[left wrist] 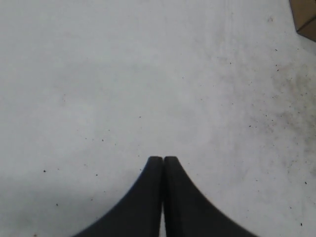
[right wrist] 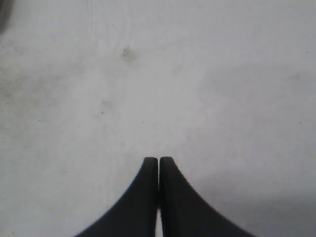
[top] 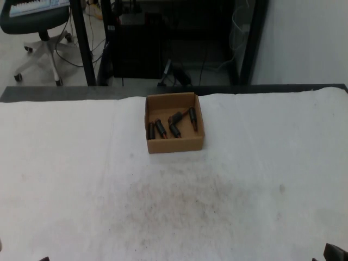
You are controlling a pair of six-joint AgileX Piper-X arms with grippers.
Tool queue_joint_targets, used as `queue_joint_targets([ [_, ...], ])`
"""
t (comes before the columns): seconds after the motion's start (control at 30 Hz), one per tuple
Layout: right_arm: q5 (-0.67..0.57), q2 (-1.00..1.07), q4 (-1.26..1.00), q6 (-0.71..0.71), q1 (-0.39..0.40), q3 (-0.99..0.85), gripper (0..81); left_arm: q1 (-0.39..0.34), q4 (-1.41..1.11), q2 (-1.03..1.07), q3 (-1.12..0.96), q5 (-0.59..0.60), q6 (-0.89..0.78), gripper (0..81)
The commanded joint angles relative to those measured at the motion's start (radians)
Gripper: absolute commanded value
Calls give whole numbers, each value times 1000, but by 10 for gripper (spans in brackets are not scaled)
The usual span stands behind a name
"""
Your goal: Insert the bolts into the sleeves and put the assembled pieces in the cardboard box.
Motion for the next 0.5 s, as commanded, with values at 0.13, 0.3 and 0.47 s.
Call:
queue_joint_targets([
  [0.13, 0, -5, -13, 1, -4, -10, 8, 0, -24, -10, -11, -59, 73, 3],
  [0.3, 0, -5, -13, 1, -4, -10, 8, 0, -126, -10, -11, -216, 337, 3],
  [0.47, 0, -5, -13, 1, -4, -10, 8, 0, -53, -10, -11, -235, 571, 3],
])
